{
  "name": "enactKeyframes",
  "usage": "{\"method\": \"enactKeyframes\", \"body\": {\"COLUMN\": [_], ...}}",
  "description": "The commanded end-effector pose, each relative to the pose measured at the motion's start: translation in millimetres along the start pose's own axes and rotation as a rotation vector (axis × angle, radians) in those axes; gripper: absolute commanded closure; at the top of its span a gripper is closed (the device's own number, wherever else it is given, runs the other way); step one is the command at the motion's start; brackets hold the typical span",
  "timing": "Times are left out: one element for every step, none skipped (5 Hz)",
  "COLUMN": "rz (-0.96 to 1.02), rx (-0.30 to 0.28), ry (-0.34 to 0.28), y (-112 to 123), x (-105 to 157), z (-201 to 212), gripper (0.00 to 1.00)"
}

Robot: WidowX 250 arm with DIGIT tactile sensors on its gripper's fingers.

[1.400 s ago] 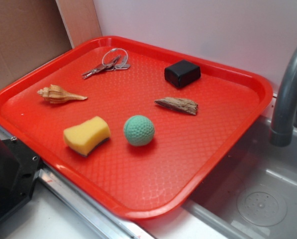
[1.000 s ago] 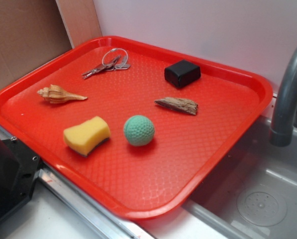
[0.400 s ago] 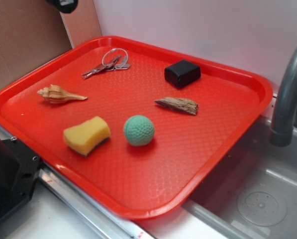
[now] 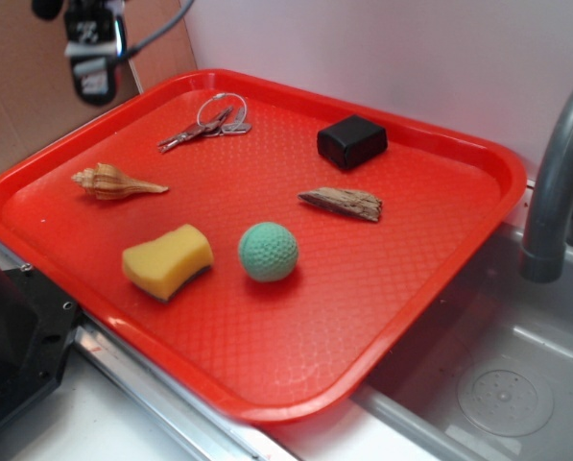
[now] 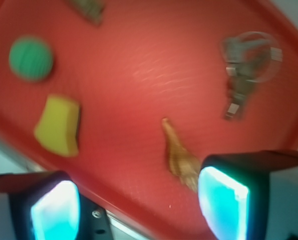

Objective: Grab the shell.

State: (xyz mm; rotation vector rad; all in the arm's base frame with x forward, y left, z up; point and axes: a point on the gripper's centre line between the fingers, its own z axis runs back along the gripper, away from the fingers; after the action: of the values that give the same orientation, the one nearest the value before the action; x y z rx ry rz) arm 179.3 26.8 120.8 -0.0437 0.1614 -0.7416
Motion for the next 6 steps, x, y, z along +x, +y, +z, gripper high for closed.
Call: {"method": "enactKeyframes", "body": {"rz": [-0.223,-0.223,-0.103,-0.039,-0.032,-0.078], "rx": [0.052,0.052,0.043,0.054,-0.012,-0.029], "ry": [-0.003,-0.003,-0.048,-0.06,-0.02,0.023], "y": [7.5,7.5,46.3,68.2,68.4,50.5], "x": [-4.2,-4.2,-23.6,-34.2,-38.9,-29.7], "z": [-1.8,-1.8,0.0,5.1,-21.7,-39.6], "gripper": [0.0,0.0,0.0,0.0,0.0,0.0]}}
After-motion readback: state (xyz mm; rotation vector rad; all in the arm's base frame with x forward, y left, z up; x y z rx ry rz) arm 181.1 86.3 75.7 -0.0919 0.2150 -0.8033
